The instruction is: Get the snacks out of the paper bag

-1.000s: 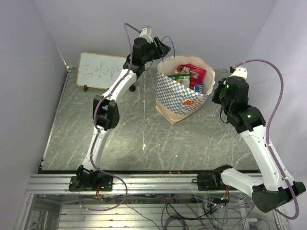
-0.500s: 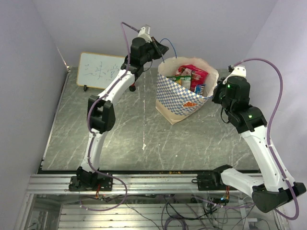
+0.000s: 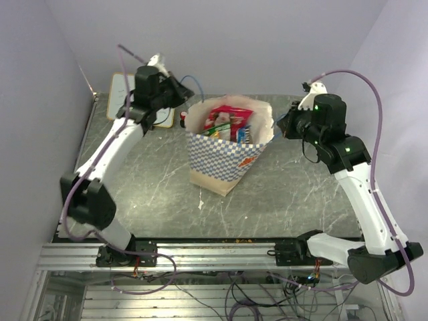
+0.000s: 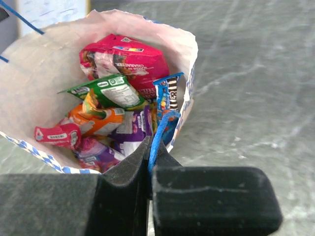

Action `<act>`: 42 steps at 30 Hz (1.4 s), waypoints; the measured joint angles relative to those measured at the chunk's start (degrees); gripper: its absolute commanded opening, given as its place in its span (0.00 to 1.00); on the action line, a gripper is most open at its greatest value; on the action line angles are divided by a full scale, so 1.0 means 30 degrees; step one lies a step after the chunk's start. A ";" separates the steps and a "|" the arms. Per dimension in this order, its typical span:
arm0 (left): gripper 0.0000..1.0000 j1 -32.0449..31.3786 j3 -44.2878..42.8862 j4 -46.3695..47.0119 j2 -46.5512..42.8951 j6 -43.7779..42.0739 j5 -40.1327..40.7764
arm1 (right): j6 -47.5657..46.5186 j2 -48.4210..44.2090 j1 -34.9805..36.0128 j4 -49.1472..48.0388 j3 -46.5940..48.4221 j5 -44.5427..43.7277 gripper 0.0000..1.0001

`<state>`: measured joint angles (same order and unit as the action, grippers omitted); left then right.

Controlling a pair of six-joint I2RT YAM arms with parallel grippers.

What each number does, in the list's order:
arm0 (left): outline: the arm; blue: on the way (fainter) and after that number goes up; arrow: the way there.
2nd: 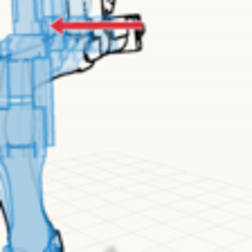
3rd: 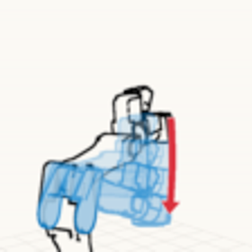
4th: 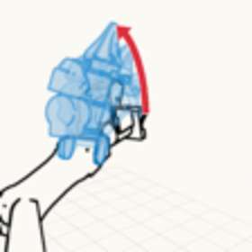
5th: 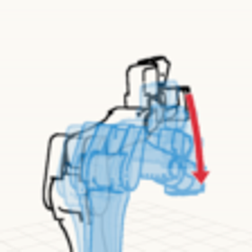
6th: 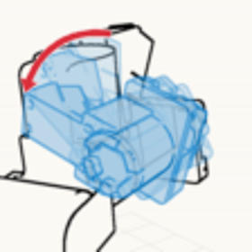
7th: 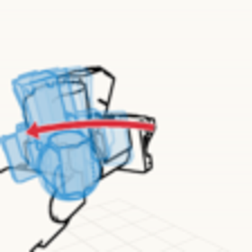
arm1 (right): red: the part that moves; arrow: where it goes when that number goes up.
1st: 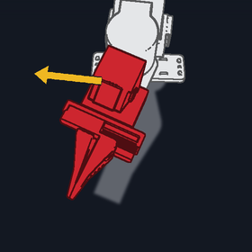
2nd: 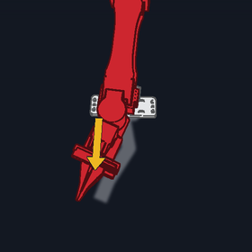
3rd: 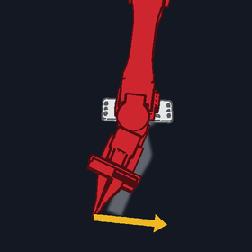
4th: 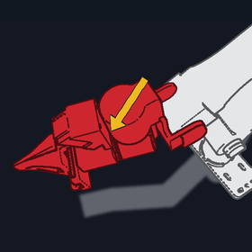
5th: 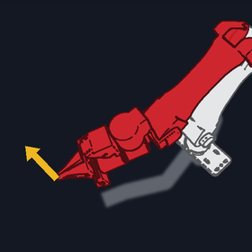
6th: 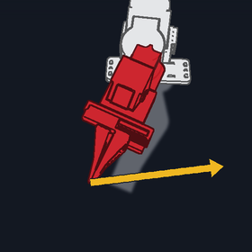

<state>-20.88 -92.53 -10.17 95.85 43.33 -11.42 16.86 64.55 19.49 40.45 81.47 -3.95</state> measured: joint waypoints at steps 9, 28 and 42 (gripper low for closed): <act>0.07 0.2543 0.5770 -0.3599 -0.7949 -0.0051 0.0248 | 0.2266 0.2244 0.2047 -0.2135 0.0175 0.5166 0.00; 0.53 0.4350 0.2157 -1.1606 -0.8065 -0.1974 0.0838 | 0.4146 0.3286 0.4218 -0.2368 0.0918 0.2958 0.09; 0.57 0.5523 0.1887 -1.2196 -0.6768 -0.3373 -0.1188 | 0.7373 0.4255 0.4204 -0.2251 0.0874 0.4095 0.58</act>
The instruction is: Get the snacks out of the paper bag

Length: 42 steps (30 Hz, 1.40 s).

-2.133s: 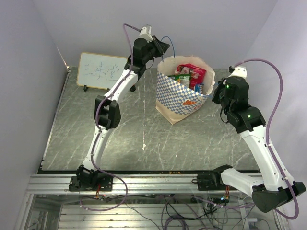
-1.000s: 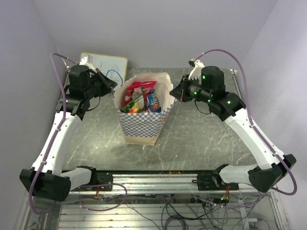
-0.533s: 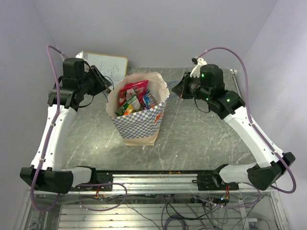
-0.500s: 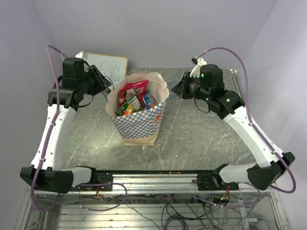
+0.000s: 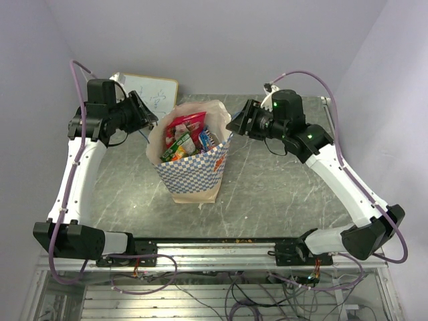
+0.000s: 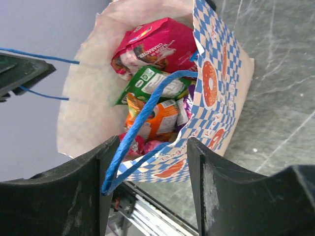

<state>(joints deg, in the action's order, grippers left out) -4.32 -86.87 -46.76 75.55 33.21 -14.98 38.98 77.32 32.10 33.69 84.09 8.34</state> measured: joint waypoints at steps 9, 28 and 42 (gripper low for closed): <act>0.69 0.0066 0.0211 0.0510 -0.0073 0.0080 -0.1574 | 0.3439 -0.0182 -0.0087 -0.2616 -0.1297 0.1239 0.55; 0.16 0.1559 0.0663 0.1712 -0.0146 0.1268 -0.3949 | 0.4670 0.0772 -0.0852 -0.6900 -0.1923 0.2419 0.11; 0.07 0.1617 -0.2565 -0.0357 0.1100 0.1464 -0.4116 | 0.1654 0.2433 -0.0845 -0.5923 0.0525 0.5843 0.00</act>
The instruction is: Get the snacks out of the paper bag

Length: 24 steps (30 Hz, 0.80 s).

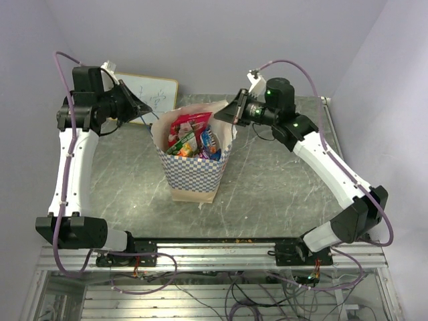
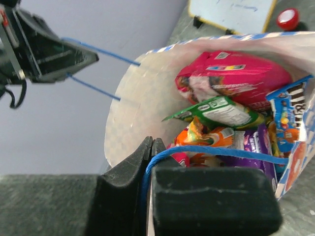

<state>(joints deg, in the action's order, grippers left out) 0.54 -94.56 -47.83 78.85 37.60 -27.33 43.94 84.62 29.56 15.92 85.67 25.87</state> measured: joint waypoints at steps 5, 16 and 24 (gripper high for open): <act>0.07 0.0240 -0.2382 -0.1377 0.1195 0.0051 0.0051 | -0.0568 0.1188 0.1931 0.0117 0.0998 0.0255 0.00; 0.07 0.2280 -0.3840 -0.0211 0.1916 0.1035 -0.0794 | -0.0182 0.2790 0.3548 0.0036 0.1916 -0.0219 0.30; 0.07 0.2331 0.0699 0.4102 -0.0306 0.3475 -0.2900 | 0.1683 0.1486 0.2280 0.2047 0.1231 -0.1559 1.00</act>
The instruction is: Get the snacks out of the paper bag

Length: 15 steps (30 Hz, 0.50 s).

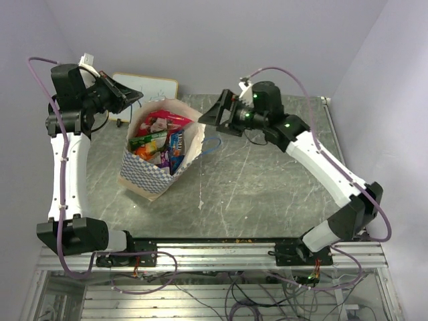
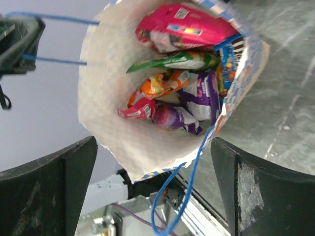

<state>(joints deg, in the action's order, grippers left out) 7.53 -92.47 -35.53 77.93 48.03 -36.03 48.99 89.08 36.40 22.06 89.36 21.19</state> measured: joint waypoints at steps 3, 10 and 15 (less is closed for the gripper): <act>0.07 -0.0007 0.0138 0.0437 -0.0109 0.0182 -0.0597 | 0.1202 -0.1005 -0.1137 0.1741 0.0372 -0.0495 1.00; 0.07 -0.0007 0.0401 -0.0153 -0.0415 -0.0495 -0.0911 | 0.4976 -0.1719 -0.3934 0.4947 0.3934 -0.1574 1.00; 0.07 -0.0007 0.0772 -0.0488 -0.0634 -0.1056 -0.0954 | 0.7766 -0.2455 -0.4721 0.4809 0.4248 -0.1166 1.00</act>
<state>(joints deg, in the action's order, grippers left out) 7.51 -90.15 -36.99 76.03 44.86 -38.89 72.29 81.71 22.24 36.49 102.10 17.69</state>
